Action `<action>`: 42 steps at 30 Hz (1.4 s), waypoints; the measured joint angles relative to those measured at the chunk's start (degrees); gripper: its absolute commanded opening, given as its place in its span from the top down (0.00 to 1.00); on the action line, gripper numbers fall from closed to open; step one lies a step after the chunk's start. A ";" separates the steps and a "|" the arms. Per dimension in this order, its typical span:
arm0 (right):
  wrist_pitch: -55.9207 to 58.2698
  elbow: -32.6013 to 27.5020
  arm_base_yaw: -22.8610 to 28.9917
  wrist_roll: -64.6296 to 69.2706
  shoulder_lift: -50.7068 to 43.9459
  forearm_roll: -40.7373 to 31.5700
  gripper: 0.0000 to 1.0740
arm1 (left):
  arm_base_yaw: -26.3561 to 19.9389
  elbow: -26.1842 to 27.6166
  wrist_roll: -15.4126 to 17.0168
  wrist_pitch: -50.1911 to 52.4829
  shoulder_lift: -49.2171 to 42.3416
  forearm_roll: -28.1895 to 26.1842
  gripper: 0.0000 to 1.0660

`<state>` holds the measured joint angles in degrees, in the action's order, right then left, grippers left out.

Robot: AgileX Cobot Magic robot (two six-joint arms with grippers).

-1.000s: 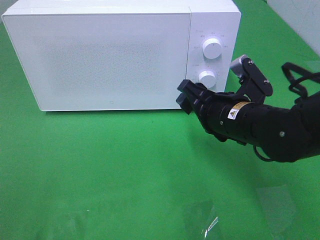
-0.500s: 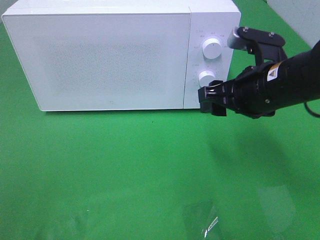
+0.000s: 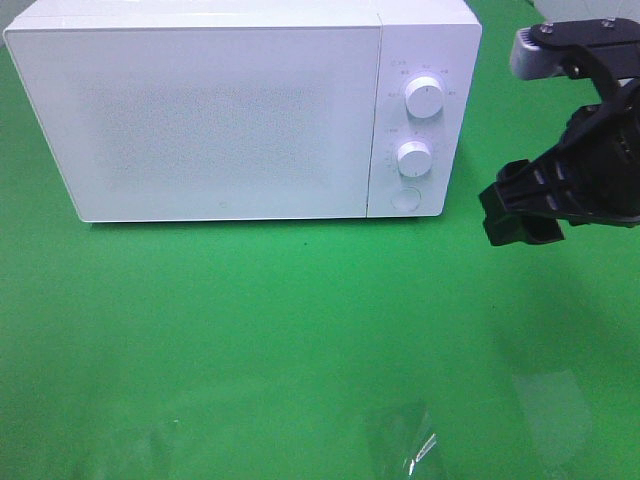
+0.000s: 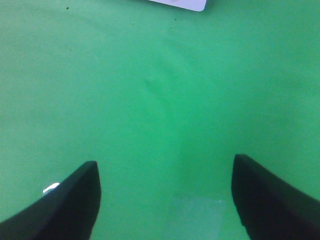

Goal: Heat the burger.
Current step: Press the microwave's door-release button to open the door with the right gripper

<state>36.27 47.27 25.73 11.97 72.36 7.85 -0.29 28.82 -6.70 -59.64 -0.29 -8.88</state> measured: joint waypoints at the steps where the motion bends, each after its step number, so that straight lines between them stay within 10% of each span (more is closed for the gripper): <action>1: 0.00 0.00 0.00 0.00 0.00 0.00 0.35 | 0.00 0.00 0.00 0.00 0.00 0.00 0.06; 31: 22.52 -4.98 -0.11 0.06 -40.39 3.27 0.26 | 0.00 0.00 0.00 0.00 0.00 0.00 0.06; 42: 22.40 -11.52 -10.37 -0.69 -54.43 2.81 0.30 | 0.00 0.00 0.00 0.00 0.00 0.00 0.06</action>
<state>58.67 35.75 15.36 11.29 17.93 10.66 -0.29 28.82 -6.70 -59.64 -0.29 -8.88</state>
